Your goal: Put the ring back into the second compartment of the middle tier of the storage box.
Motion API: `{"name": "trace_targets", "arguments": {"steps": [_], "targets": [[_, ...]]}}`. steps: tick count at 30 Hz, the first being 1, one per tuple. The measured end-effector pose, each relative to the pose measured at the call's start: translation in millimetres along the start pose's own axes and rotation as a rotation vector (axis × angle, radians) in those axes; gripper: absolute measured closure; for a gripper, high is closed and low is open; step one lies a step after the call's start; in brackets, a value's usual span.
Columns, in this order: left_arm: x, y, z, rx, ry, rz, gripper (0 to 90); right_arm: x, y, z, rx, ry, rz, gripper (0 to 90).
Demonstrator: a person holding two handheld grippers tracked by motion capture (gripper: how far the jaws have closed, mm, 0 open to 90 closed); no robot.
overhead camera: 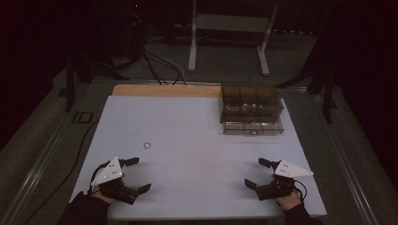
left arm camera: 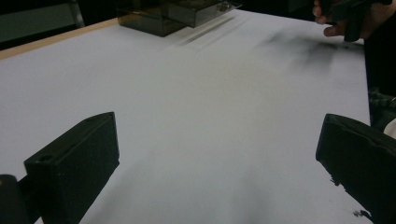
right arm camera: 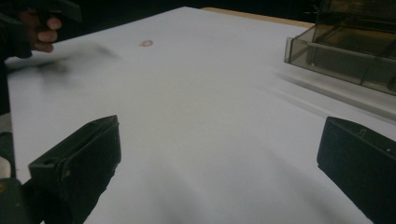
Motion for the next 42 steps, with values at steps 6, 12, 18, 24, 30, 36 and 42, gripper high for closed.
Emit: {"name": "trace_targets", "arguments": {"steps": [6,12,18,24,30,36,42], "targets": [[-3.4,3.3,-0.8,-0.023,-0.022,0.005,0.8,0.1,-0.4,-0.8,0.015,-0.004,0.001,0.0],[-5.0,5.9,-2.2,-0.033,-0.035,-0.007,0.8,-1.2,-3.3,-2.3,0.03,-0.022,0.0,0.0],[-7.0,10.5,-2.3,-0.053,-0.032,-0.033,0.8,-1.3,-9.0,-1.0,0.055,-0.036,-0.003,0.0],[-6.0,11.0,0.6,-0.049,-0.013,-0.043,0.8,0.3,-11.3,-1.6,0.057,-0.041,-0.011,0.0],[-7.2,13.0,-0.4,-0.057,-0.028,-0.053,0.8,0.4,-11.4,-1.5,0.053,-0.039,-0.01,0.0],[-6.9,17.8,2.6,-0.07,-0.029,-0.069,0.8,0.9,-12.7,-0.5,0.052,-0.036,-0.006,0.0],[-4.3,20.2,8.1,-0.083,-0.021,-0.073,0.8,0.8,-12.9,-0.3,0.05,-0.036,-0.005,0.0]]}}
Point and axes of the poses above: each handheld gripper's, and its own axes: x roughly backward along the jaws, z roughly out of its top, y roughly to its right, the point moved 10 cm from there along -x, roughly forward along the jaws, and after that the axes turned 12 degrees about -y, right-handed, at the moved point
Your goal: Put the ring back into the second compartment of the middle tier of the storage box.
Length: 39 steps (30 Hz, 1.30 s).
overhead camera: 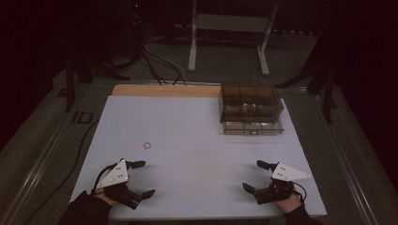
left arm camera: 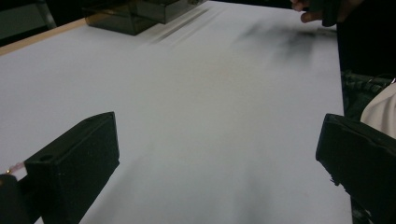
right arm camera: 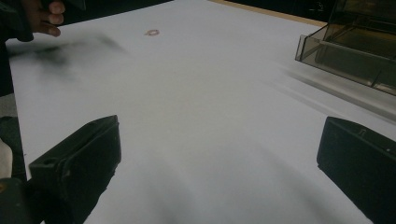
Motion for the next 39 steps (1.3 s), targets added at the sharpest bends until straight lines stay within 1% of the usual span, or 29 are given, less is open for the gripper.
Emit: {"name": "trace_targets", "arguments": {"steps": [1,3,6,10,13,14,15,17,18,19,22,23,24,25,26,27,28,31,32,33,37,39], "targets": [[1.0,1.2,2.2,-0.007,0.001,-0.005,0.8,-0.1,-0.2,0.2,-0.001,0.001,0.002,0.0],[1.4,1.6,3.2,-0.007,0.005,-0.009,0.8,-0.2,-0.2,0.1,-0.002,0.0,0.002,0.0],[2.6,2.9,6.3,-0.011,0.02,-0.025,0.9,-0.2,-0.3,0.1,-0.003,0.0,0.004,0.0],[3.1,1.5,10.3,-0.013,0.026,-0.017,0.9,-0.2,-0.3,0.1,-0.005,0.001,0.003,0.0],[4.9,-1.6,15.7,-0.013,0.041,-0.006,0.9,-0.3,-0.1,0.2,-0.007,0.002,0.004,0.0],[5.5,-5.5,19.4,-0.006,0.045,0.004,0.8,-0.5,-0.4,-0.1,-0.006,0.001,0.005,0.0],[5.5,-5.5,19.4,-0.006,0.045,0.004,0.9,-0.6,-0.4,-0.2,-0.004,-0.001,0.004,0.0],[5.5,-9.8,23.3,-0.007,0.052,0.017,0.9,-0.5,-0.5,0.0,-0.005,0.001,0.005,0.0],[5.9,-14.6,27.2,0.005,0.068,0.025,0.8,-0.5,-0.5,0.0,-0.005,0.001,0.006,0.0],[5.9,-14.6,27.2,0.005,0.068,0.025,0.8,-0.5,-0.5,0.0,-0.005,0.001,0.006,0.0],[7.0,-22.8,30.5,0.025,0.083,0.039,0.9,-0.7,-1.0,-1.3,-0.006,-0.004,0.009,0.0],[7.3,-25.4,30.8,0.029,0.082,0.049,0.8,-0.5,-0.8,-1.3,-0.007,-0.004,0.008,0.0],[7.3,-25.4,30.8,0.029,0.082,0.049,0.9,-0.5,-0.8,-1.3,-0.007,-0.004,0.008,0.0],[8.2,-30.0,31.7,0.034,0.085,0.058,0.9,-0.2,-0.5,-1.4,-0.008,-0.002,0.007,0.0],[8.2,-30.0,31.7,0.034,0.085,0.058,0.9,-0.2,-0.5,-1.4,-0.008,-0.002,0.007,0.0],[9.6,-35.0,32.6,0.04,0.091,0.068,0.9,0.2,-0.4,-1.2,-0.008,-0.001,0.006,0.0],[9.6,-35.0,32.6,0.04,0.091,0.068,0.9,0.2,-0.4,-1.2,-0.008,-0.001,0.006,0.0],[12.6,-44.7,33.5,0.057,0.098,0.091,0.9,0.5,-0.2,-1.4,-0.012,-0.001,0.006,0.0],[15.4,-51.4,33.7,0.065,0.1,0.108,0.9,0.6,-0.3,-1.2,-0.013,0.0,0.007,0.0],[15.4,-51.4,33.7,0.065,0.1,0.108,0.9,0.6,-0.3,-1.2,-0.013,0.0,0.007,0.0],[20.3,-61.9,35.4,0.083,0.105,0.144,0.9,0.3,-0.3,-1.5,-0.013,-0.001,0.007,0.0],[20.9,-63.6,36.2,0.086,0.106,0.148,0.9,-0.1,-0.3,-1.5,-0.014,-0.002,0.008,0.0]]}}
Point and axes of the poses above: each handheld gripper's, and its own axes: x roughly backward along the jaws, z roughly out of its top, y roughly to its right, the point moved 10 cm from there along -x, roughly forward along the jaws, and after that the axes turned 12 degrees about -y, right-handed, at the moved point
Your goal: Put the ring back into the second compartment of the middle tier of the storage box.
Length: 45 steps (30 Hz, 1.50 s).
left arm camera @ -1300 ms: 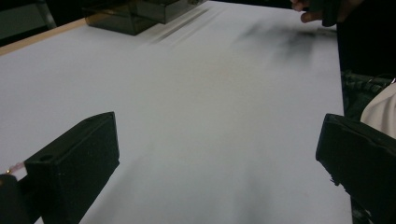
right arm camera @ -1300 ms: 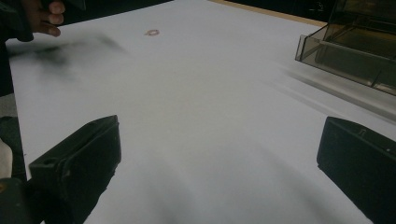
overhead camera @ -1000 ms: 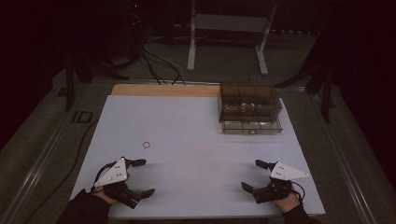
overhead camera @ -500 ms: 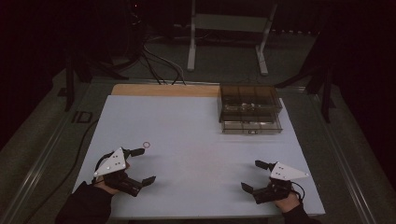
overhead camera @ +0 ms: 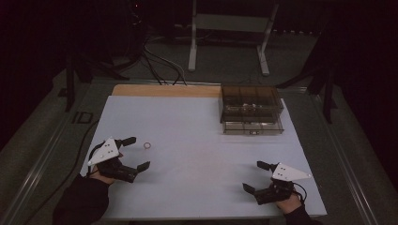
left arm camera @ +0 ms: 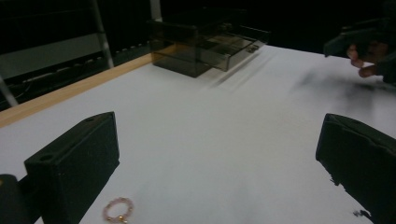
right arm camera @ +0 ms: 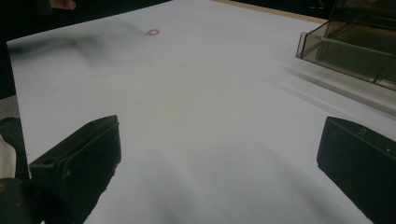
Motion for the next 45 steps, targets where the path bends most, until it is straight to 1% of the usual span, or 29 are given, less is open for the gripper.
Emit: {"name": "trace_targets", "arguments": {"steps": [1,3,4,5,6,7,8,9,12,15,18,19,22,23,24,25,26,27,29,30,31,32,34,37,38,39,42,45], "targets": [[-0.2,-3.6,1.8,0.005,0.002,0.014,0.9,0.0,0.0,0.0,0.0,0.0,0.0,0.0],[-1.3,-8.2,4.2,0.017,0.005,0.022,0.9,-0.2,-0.4,-0.2,0.0,-0.001,0.003,0.0],[-2.6,-12.7,6.0,0.027,0.004,0.034,0.9,-0.1,-0.4,-0.1,-0.001,0.0,0.003,0.0],[-2.6,-12.7,6.0,0.027,0.004,0.034,0.8,-0.1,-0.4,-0.1,-0.001,0.0,0.003,0.0],[-4.1,-17.7,7.5,0.033,0.005,0.05,0.9,0.0,-0.4,-0.2,-0.001,-0.001,0.002,0.0],[-4.1,-17.7,7.5,0.033,0.005,0.05,0.9,0.1,-0.4,-0.2,-0.001,0.0,0.003,0.0],[-5.1,-21.0,7.9,0.043,0.0,0.062,0.9,0.1,-0.4,-0.2,-0.001,0.0,0.003,0.0],[-5.7,-24.2,8.8,0.046,0.005,0.073,0.9,0.2,-0.3,-0.3,-0.002,0.0,0.003,0.0],[-8.7,-32.2,11.8,0.074,0.013,0.099,0.9,0.0,0.0,-0.3,-0.004,0.0,0.005,0.0],[-13.4,-40.2,13.3,0.097,0.007,0.13,0.9,0.2,0.1,0.0,-0.005,0.003,0.003,0.0],[-20.0,-49.6,12.8,0.119,-0.009,0.158,0.9,0.5,0.0,0.0,-0.006,0.003,0.003,0.0],[-20.0,-49.6,12.8,0.119,-0.009,0.158,0.9,0.5,0.0,0.0,-0.006,0.003,0.003,0.0],[-24.6,-57.3,10.1,0.132,-0.032,0.184,0.9,0.4,0.1,-0.2,-0.006,0.003,0.004,0.0],[-27.4,-62.2,7.7,0.147,-0.044,0.194,0.9,0.2,0.2,-0.4,-0.008,0.001,0.004,0.0],[-27.4,-62.2,7.7,0.147,-0.044,0.194,0.9,0.2,0.1,-0.4,-0.008,0.001,0.005,0.0],[-28.7,-64.8,5.9,0.156,-0.053,0.203,0.9,0.1,0.0,-0.5,-0.007,0.0,0.004,0.0],[-31.6,-69.3,1.6,0.174,-0.071,0.212,0.9,0.1,-0.1,-0.5,-0.007,0.0,0.004,0.0],[-31.6,-69.3,1.6,0.174,-0.071,0.212,0.9,0.1,-0.1,-0.5,-0.007,0.0,0.004,0.0],[-34.9,-72.8,-3.3,0.19,-0.097,0.222,0.9,0.4,0.0,-0.2,-0.006,0.002,0.004,0.0],[-36.3,-73.7,-5.2,0.197,-0.106,0.218,0.9,0.4,0.2,-0.2,-0.006,0.002,0.003,0.0],[-37.4,-74.4,-6.3,0.207,-0.109,0.214,0.9,0.5,0.2,-0.2,-0.007,0.003,0.003,0.0],[-38.0,-75.5,-6.9,0.212,-0.107,0.218,1.1,0.8,0.2,0.0,-0.009,0.004,0.003,0.0],[-38.8,-78.3,-8.6,0.213,-0.117,0.24,1.9,1.0,0.1,0.2,-0.012,0.006,0.006,0.0],[-40.0,-81.8,-11.4,0.232,-0.124,0.242,1.9,1.1,0.3,0.1,-0.013,0.006,0.006,0.0],[-42.1,-83.8,-15.0,0.243,-0.138,0.242,1.9,1.0,0.1,0.0,-0.012,0.005,0.006,0.0],[-42.1,-83.8,-15.0,0.243,-0.138,0.242,1.9,1.0,0.1,0.0,-0.012,0.005,0.006,0.0],[-45.9,-85.9,-21.4,0.249,-0.174,0.241,1.9,0.5,0.3,-0.2,-0.009,0.004,0.004,0.0],[-49.3,-88.5,-27.4,0.266,-0.204,0.242,2.0,0.7,0.2,-0.3,-0.011,0.003,0.005,0.0]]}}
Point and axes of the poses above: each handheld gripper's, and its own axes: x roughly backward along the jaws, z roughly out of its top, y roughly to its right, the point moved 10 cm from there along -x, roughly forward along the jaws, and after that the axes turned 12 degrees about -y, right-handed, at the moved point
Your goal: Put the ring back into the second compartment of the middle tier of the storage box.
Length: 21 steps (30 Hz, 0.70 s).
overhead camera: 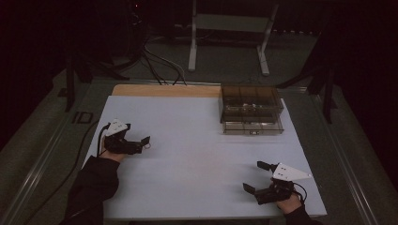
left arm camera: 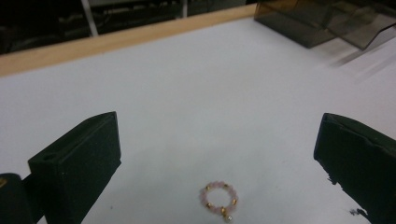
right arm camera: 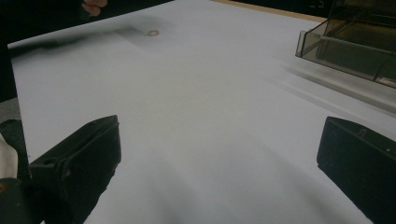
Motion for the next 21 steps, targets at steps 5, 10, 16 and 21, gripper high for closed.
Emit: {"name": "trace_targets", "arguments": {"steps": [5,10,16,21], "targets": [[-5.2,-4.9,-7.1,0.029,-0.047,0.005,2.0,0.0,-0.2,-0.4,0.0,-0.002,0.001,0.0],[-9.5,-7.0,-13.2,0.034,-0.103,0.025,7.2,0.0,-0.2,-0.4,0.0,-0.003,0.0,0.0],[-17.9,-4.8,-22.5,0.011,-0.175,0.046,18.8,-0.4,-0.5,-0.6,-0.002,-0.004,0.003,0.0],[-21.9,-6.1,-27.6,0.01,-0.213,0.069,28.8,0.1,-0.4,-0.9,-0.001,-0.005,0.002,0.0]]}}
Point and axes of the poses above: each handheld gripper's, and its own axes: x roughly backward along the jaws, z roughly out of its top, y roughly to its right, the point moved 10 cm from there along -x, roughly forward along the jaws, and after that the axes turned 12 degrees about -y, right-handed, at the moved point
